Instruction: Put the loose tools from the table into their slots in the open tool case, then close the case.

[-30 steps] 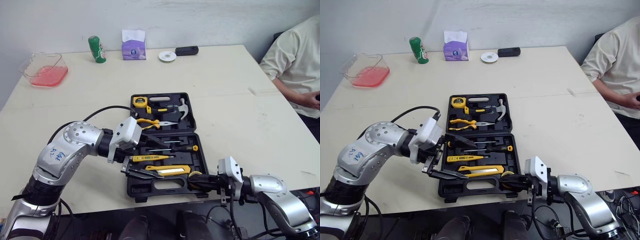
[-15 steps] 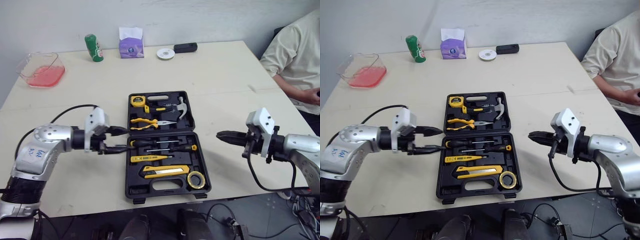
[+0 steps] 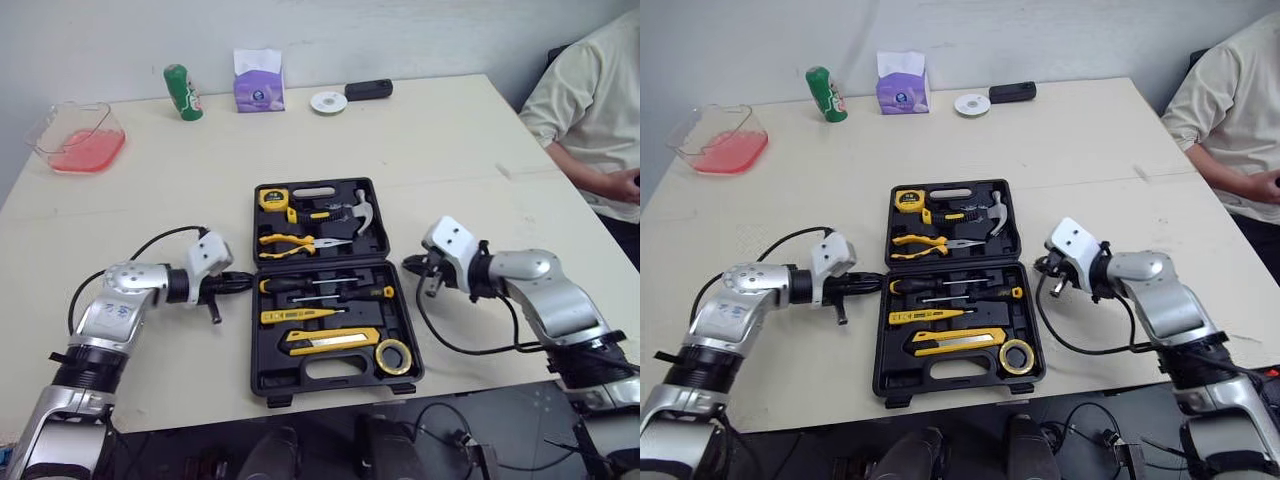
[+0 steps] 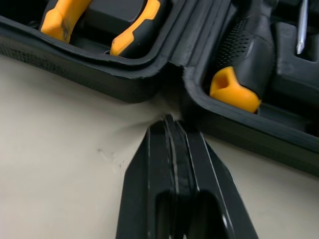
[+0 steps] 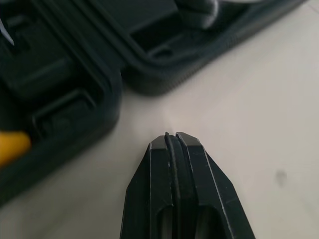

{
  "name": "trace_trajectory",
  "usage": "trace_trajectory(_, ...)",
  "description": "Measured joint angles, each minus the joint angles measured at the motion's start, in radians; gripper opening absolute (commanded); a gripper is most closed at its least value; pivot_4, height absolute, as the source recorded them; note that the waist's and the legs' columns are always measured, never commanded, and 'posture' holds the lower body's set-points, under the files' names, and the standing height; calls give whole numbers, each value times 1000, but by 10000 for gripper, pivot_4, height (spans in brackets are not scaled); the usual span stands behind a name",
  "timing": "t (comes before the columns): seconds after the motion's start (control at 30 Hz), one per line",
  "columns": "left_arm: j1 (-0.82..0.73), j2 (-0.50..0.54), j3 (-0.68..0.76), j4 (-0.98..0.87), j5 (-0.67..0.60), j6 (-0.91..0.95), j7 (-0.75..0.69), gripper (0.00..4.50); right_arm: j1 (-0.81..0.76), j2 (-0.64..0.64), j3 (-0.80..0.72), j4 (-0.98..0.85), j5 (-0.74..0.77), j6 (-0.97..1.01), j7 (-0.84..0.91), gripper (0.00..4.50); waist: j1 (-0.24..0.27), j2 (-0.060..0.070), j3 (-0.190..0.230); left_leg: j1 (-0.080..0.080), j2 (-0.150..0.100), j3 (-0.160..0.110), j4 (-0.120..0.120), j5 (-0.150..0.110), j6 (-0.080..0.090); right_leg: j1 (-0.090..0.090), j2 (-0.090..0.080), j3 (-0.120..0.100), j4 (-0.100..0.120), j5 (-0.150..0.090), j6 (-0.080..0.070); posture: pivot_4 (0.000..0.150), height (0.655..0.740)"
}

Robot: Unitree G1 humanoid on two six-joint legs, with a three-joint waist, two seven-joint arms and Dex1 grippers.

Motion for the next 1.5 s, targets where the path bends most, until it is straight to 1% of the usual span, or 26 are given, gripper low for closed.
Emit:
trace_trajectory(0.17, -11, -25, -3, 0, 15, 17, 2, 731, -7, 24, 10, 8, -33, -2, 1, 0, 3, 0, 0, -1, -1, 0, 3, 0, 0, 1, -1, 0, 0, 0, 1, 1500, 7400)
trace_trajectory(0.47, -11, -35, -1, -8, 22, 38, -2, 731, 42, 0, -2, -54, -32, 7, 51, 0, 3, 0, 0, -1, -1, 0, 3, 0, 0, 1, -1, 0, 0, 0, 1, 1500, 7400)
trace_trajectory(0.63, -9, -32, -1, -21, 27, 53, -2, 731, 52, -4, -5, -66, -38, 8, 52, 0, 3, 0, 0, -1, -1, 0, 4, 0, 0, 1, -1, 0, 0, 0, 1, 1500, 7400)
trace_trajectory(0.7, -2, -31, -1, -33, 31, 52, -1, 731, 63, -17, -4, -83, -50, 1, 52, 0, 3, 0, 0, -1, -1, 0, 3, 0, 1, 1, -1, 0, 0, 0, 1, 1500, 7400)
trace_trajectory(0.83, 16, -11, 7, -54, 30, 62, -3, 731, 93, -86, -7, -119, -67, -13, 72, 0, 1, 0, 0, -1, -1, 0, 3, -1, 1, 1, -1, 0, 0, 0, 1, 1500, 7400)
trace_trajectory(0.9, 29, 15, 31, -61, 3, 115, -10, 6908, 122, -122, -42, -137, -55, 15, 83, 0, 0, 0, 0, 0, 0, 0, 3, -1, 1, 1, 0, 0, 0, 0, 1, 1500, 7400)
trace_trajectory(0.93, 30, 30, 46, -62, -17, 158, -14, 10342, 132, -135, -64, -141, -41, 41, 90, 3177, -2, 0, 0, 0, 0, 0, 3, -1, 1, 0, 0, 0, 0, 0, 1, 1500, 7400)
trace_trajectory(1.0, 25, 55, 86, -69, -73, 297, -17, 19253, 134, -143, -126, -146, 16, 139, 94, 10356, -8, 0, 0, 0, 1, 0, 3, -1, 1, 0, 0, 1, 1, 0, 1, 1500, 7400)
trace_trajectory(1.03, 19, 66, 102, -74, -98, 372, -14, 24440, 127, -137, -157, -152, 52, 203, 92, 15230, -10, 0, 0, 0, 1, 0, 3, -1, 1, 0, 0, 1, 1, 0, 1, 1500, 7400)
trace_trajectory(1.07, 4, 72, 118, -74, -117, 442, -6, 28477, 112, -124, -189, -156, 87, 271, 85, 19423, -12, 0, 0, 0, 1, 0, 3, 0, 1, 0, 0, 1, 2, 0, 1, 1500, 7400)
trace_trajectory(1.13, -93, 66, 139, -62, -155, 634, 48, 38378, 7, -55, -272, -157, 196, 500, 41, 30135, -12, -1, 0, -1, 0, -1, 5, 0, 0, 0, 0, 1, 5, 0, 1, 1500, 7400)
trace_trajectory(1.17, -140, 58, 149, -56, -168, 693, 72, 43072, -42, -30, -295, -161, 233, 579, 23, 34797, -12, -1, 0, -1, 0, -1, 5, 0, 0, 0, 0, 1, 8, 0, 1, 1500, 7400)
trace_trajectory(1.2, -189, 45, 161, -41, -177, 751, 100, 45000, -92, -4, -312, -159, 259, 653, 0, 40165, -12, -1, 0, -1, 0, -1, 5, 0, 0, 0, 0, 1, 8, 0, 1, 1500, 7400)
trace_trajectory(1.23, -237, 29, 172, -24, -183, 811, 134, 45000, -144, 24, -321, -153, 276, 721, -30, 44767, -13, -1, 0, -1, 0, -1, 5, 0, 0, 0, 0, 1, 8, 0, 1, 1500, 7400)
trace_trajectory(1.3, -294, 0, 181, 2, -186, 904, 186, 45000, -217, 83, -337, -130, 289, 813, -89, 44767, -14, -1, 0, -1, 0, -1, 4, -1, 0, 0, -1, 1, 8, 0, 1, 1500, 7400)
trace_trajectory(1.37, -308, -25, 180, 18, -188, 957, 221, 45000, -259, 132, -342, -87, 288, 881, -152, 44767, -19, -1, 0, -1, -1, -1, 4, -1, 1, -1, -2, 0, 8, 0, 1, 1500, 7400)
trace_trajectory(1.5, -307, -38, 147, 34, -184, 971, 252, 45000, -291, 191, -336, 14, 256, 923, -260, 44767, -27, -1, 0, -1, -2, 0, 4, -1, 0, -3, -2, -1, 8, 0, 0, 1500, 7400)
